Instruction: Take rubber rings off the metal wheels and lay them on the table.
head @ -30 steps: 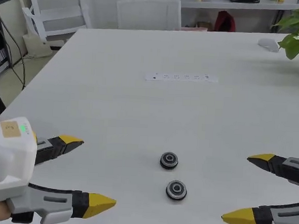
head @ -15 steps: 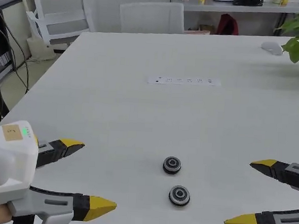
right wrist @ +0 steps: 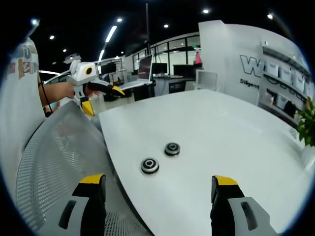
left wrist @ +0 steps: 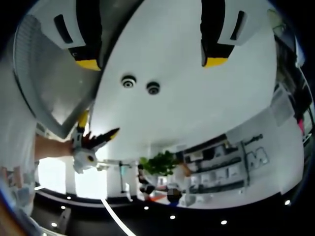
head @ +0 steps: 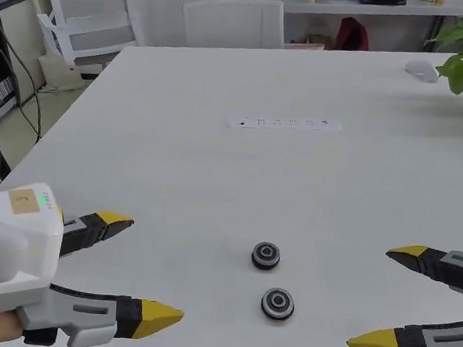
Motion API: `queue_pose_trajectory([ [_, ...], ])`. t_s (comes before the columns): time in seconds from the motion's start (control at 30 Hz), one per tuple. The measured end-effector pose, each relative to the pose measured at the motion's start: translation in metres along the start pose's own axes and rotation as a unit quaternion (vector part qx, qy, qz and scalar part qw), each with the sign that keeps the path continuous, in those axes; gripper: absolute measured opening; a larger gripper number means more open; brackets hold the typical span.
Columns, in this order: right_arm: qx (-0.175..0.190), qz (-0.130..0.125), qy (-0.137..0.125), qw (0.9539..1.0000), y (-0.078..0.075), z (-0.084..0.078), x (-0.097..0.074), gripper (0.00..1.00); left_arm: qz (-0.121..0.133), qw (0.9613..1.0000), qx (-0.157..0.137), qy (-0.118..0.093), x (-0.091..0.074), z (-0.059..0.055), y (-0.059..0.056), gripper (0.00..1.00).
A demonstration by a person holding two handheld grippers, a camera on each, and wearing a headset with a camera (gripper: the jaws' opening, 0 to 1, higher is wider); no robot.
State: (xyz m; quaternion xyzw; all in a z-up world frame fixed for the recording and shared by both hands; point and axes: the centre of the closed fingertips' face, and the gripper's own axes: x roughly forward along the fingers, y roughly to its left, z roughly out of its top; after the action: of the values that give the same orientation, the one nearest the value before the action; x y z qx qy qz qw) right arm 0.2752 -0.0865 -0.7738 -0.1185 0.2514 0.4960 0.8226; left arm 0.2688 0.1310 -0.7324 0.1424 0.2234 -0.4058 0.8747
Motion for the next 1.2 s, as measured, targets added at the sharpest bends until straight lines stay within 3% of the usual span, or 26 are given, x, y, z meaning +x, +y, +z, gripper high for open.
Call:
queue_pose_trajectory([
  [0.53,-0.007,0.021,0.000,0.9997,0.002,0.005,0.010,0.87,-0.009,1.0000,-0.001,0.004,0.009,0.001,0.003,0.82],
  [1.0,-0.015,0.026,-0.006,0.9995,-0.007,0.012,0.018,0.86,-0.019,0.9997,0.014,0.009,0.020,0.008,0.007,0.80],
  [1.2,-0.017,0.033,-0.005,0.9993,-0.005,0.012,0.024,0.82,-0.028,0.9994,0.017,0.012,0.029,0.006,0.003,0.79],
])
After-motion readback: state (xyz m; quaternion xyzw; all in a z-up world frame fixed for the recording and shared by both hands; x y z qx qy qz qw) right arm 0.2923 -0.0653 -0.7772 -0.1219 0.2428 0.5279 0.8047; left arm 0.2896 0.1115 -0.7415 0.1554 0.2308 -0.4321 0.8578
